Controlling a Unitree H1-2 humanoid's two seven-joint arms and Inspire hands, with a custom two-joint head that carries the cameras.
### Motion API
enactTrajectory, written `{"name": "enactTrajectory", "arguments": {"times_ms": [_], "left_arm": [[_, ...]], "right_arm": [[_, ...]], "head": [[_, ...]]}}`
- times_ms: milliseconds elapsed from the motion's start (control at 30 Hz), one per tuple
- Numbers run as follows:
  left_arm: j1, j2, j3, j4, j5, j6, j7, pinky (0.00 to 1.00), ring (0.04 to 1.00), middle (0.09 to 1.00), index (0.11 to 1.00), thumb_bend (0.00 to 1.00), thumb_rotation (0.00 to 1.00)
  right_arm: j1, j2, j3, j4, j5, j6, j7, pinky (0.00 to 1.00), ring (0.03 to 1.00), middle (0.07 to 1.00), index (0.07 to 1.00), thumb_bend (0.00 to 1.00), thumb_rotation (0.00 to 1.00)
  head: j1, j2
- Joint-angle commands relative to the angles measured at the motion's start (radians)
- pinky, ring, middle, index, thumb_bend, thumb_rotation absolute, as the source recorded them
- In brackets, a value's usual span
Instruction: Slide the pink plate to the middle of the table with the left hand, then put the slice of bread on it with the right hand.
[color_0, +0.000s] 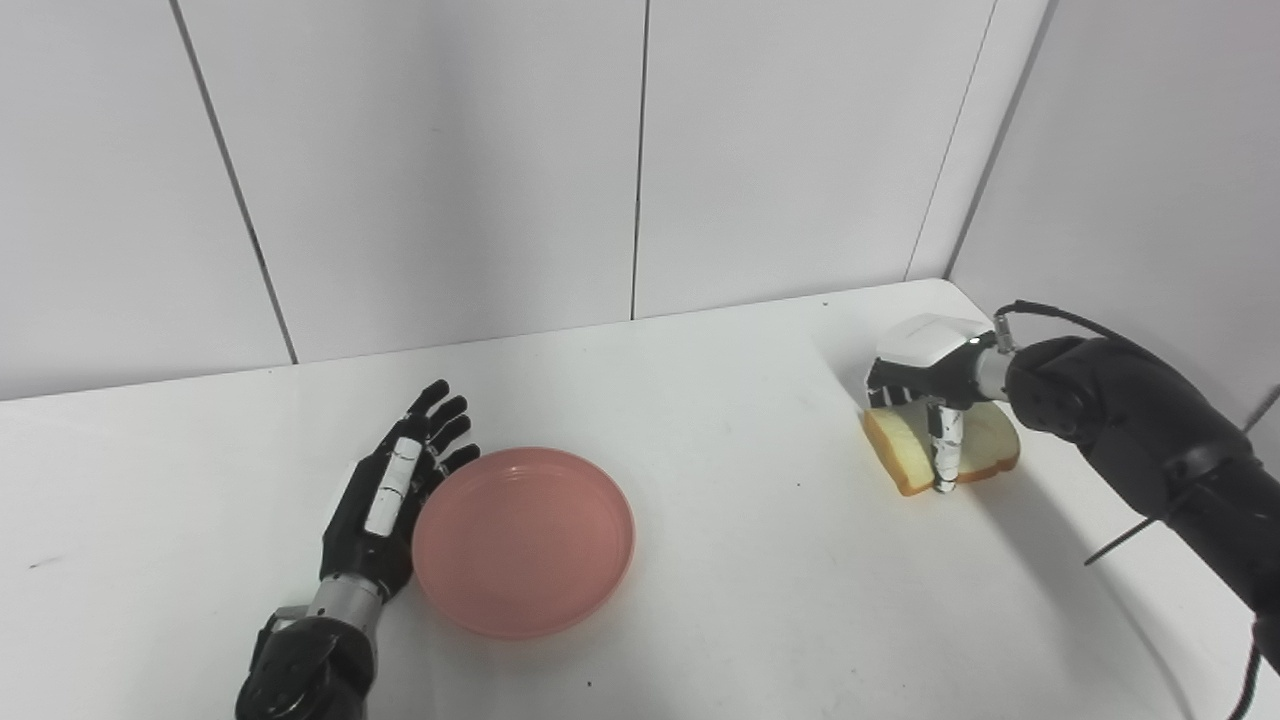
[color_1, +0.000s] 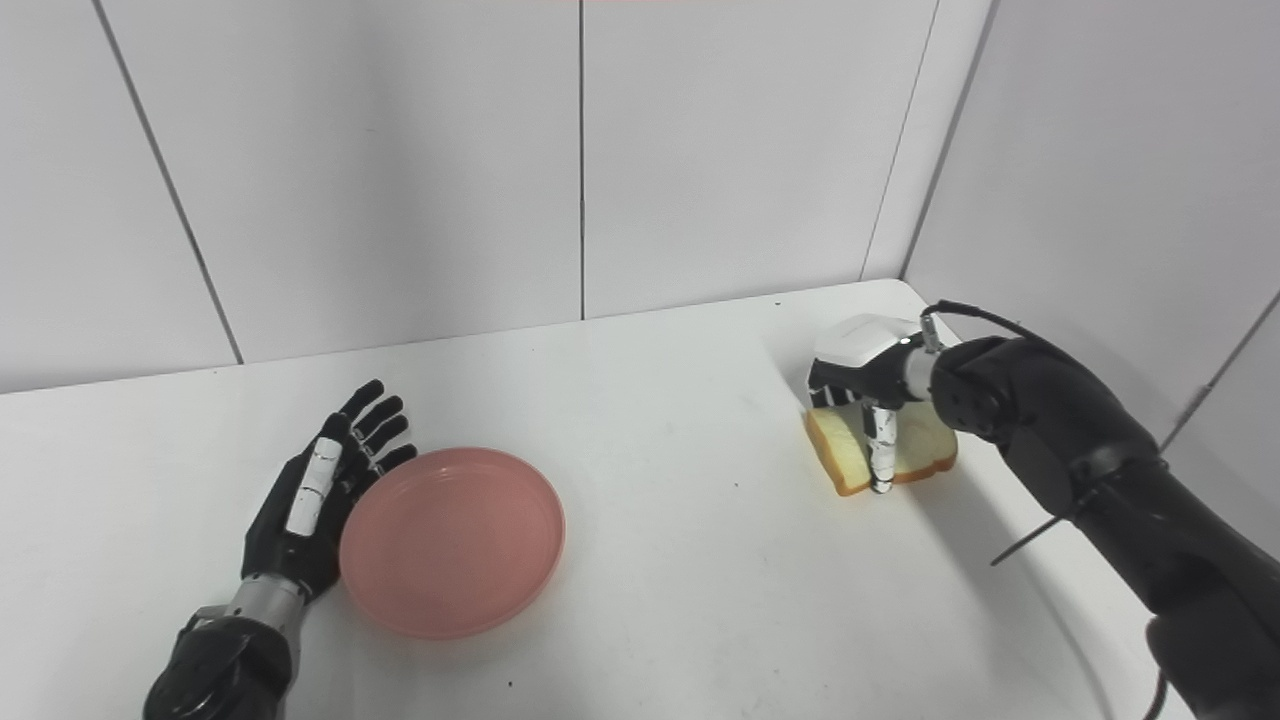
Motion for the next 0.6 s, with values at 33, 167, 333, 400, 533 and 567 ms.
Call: {"name": "enactTrajectory", "arguments": {"times_ms": [33,167,333,400,533,567], "left_arm": [[0.057,-0.013,-0.009,0.044,-0.003,0.021,-0.005,0.81,0.902,0.880,0.860,0.90,0.73],[0.056,-0.019,-0.008,0.046,-0.007,0.023,-0.005,0.81,0.901,0.877,0.858,0.90,0.72],[0.052,-0.027,-0.008,0.060,-0.005,0.018,0.000,0.81,0.896,0.868,0.847,0.93,0.71],[0.052,-0.030,-0.010,0.061,-0.002,0.015,0.002,0.81,0.893,0.865,0.843,0.92,0.71],[0.051,-0.036,-0.014,0.062,0.003,0.004,0.003,0.80,0.889,0.870,0.849,0.90,0.73],[0.050,-0.038,-0.015,0.062,0.005,0.003,0.005,0.80,0.889,0.870,0.849,0.90,0.73]], "right_arm": [[-0.034,-0.030,-0.022,-0.092,0.016,0.012,0.049,0.35,0.409,0.482,0.498,0.53,0.00],[-0.064,-0.034,-0.035,-0.152,0.024,-0.026,0.064,0.32,0.378,0.450,0.523,0.52,0.00],[-0.116,-0.031,-0.048,-0.215,0.056,-0.060,0.091,0.27,0.339,0.435,0.517,0.53,0.00],[-0.135,-0.026,-0.049,-0.243,0.057,-0.068,0.102,0.27,0.335,0.430,0.515,0.53,0.00],[-0.176,-0.006,-0.046,-0.286,0.067,-0.095,0.119,0.29,0.361,0.446,0.505,0.53,0.00],[-0.181,-0.003,-0.046,-0.290,0.072,-0.098,0.122,0.29,0.360,0.446,0.505,0.53,0.00]], "head": [[0.002,0.000],[0.008,-0.001],[0.027,0.000],[0.040,0.001],[0.074,0.004],[0.074,0.004]]}}
